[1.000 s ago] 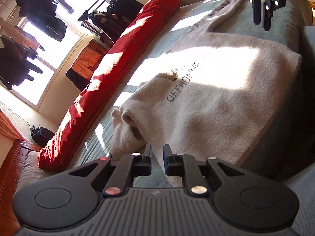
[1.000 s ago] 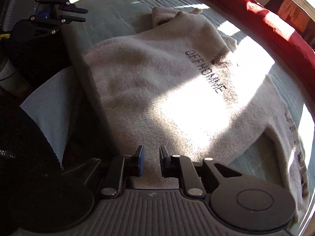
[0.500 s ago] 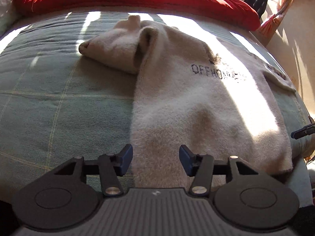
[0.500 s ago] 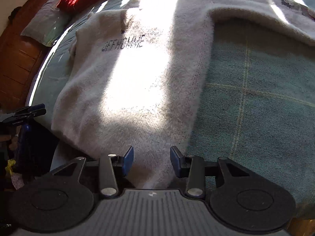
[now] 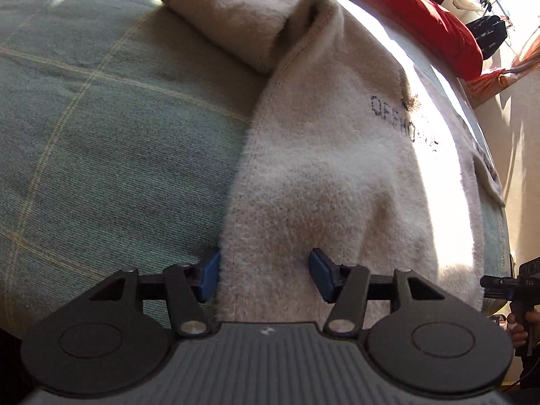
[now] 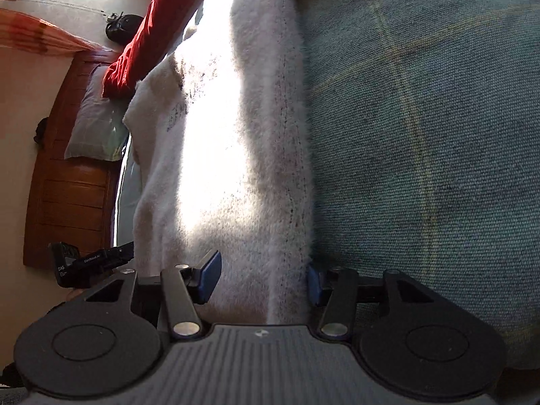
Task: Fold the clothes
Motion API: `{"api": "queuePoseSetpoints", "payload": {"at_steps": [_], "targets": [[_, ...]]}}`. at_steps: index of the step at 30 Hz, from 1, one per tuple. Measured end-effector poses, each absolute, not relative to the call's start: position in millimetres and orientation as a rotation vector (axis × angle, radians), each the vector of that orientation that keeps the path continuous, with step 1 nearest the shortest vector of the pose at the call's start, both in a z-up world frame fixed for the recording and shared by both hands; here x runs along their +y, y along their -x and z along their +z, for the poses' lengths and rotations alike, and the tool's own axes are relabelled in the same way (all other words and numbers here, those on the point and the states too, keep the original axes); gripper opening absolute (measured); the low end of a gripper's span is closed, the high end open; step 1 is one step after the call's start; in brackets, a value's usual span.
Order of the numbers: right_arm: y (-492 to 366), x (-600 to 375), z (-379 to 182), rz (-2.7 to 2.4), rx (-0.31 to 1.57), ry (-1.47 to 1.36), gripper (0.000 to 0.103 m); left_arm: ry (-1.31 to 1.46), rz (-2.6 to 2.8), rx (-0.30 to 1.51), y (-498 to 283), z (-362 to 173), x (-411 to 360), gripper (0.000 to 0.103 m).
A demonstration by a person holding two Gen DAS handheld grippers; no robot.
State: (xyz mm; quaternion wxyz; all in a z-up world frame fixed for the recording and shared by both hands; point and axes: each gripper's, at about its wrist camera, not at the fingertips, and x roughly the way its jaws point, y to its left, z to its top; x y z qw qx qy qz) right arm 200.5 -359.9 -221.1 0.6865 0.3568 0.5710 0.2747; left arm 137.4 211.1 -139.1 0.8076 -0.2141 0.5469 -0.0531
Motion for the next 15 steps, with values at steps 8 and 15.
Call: {"api": "queuePoseSetpoints", "payload": {"at_steps": [8, 15], "targets": [[-186, -345, -220, 0.587, 1.262, -0.758, 0.016, 0.415, -0.089, 1.198, -131, -138, 205, 0.019], [-195, -339, -145, 0.594, 1.163, -0.527, 0.015, 0.332, -0.124, 1.167, -116, -96, 188, 0.007]]}}
